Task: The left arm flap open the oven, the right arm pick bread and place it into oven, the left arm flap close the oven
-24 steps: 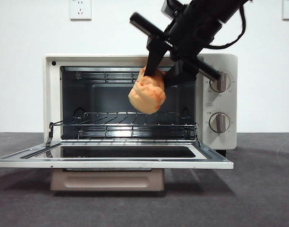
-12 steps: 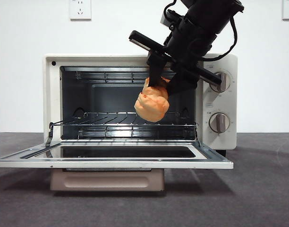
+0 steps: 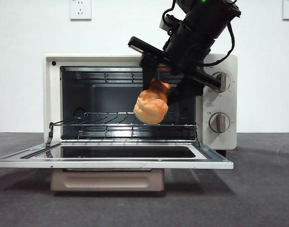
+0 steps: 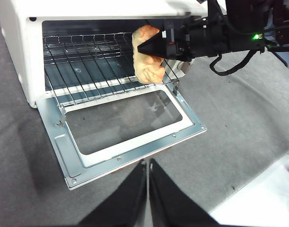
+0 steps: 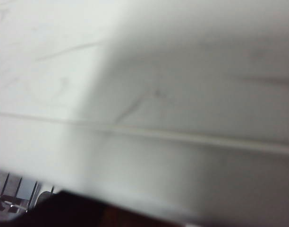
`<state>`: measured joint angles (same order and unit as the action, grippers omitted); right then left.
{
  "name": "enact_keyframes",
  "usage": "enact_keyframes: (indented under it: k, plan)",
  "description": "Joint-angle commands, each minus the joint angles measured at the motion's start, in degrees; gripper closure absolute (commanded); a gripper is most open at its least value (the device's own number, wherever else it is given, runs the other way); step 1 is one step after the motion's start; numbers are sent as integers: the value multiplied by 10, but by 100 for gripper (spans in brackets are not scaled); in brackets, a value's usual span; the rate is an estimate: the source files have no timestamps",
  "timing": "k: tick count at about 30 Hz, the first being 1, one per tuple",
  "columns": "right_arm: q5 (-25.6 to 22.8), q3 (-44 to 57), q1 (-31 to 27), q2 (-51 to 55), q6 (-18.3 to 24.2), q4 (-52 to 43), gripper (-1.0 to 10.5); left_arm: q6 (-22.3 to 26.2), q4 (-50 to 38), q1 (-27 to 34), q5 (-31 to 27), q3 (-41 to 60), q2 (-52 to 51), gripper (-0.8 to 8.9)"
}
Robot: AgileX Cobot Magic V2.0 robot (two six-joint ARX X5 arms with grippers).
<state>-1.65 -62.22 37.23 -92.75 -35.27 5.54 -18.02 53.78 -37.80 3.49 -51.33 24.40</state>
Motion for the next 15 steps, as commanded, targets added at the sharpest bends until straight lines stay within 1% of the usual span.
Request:
enact_keyframes:
  k: [1,4,9,15]
  plan:
    - [-3,-11,5,-12,-1,-2,546,-2,-7,-5,-1,-11,2,803]
    - [-3,-11,5,-12,-1,-2,512,0,-7,-5,-3,-11,2,803]
    - [1,-11,5,-2,-1,9,512,5,-6,-5,-8,-11,2,803]
    - [2,-11,16,38,3,41,512,9,-6,-5,-17,-11,3,802]
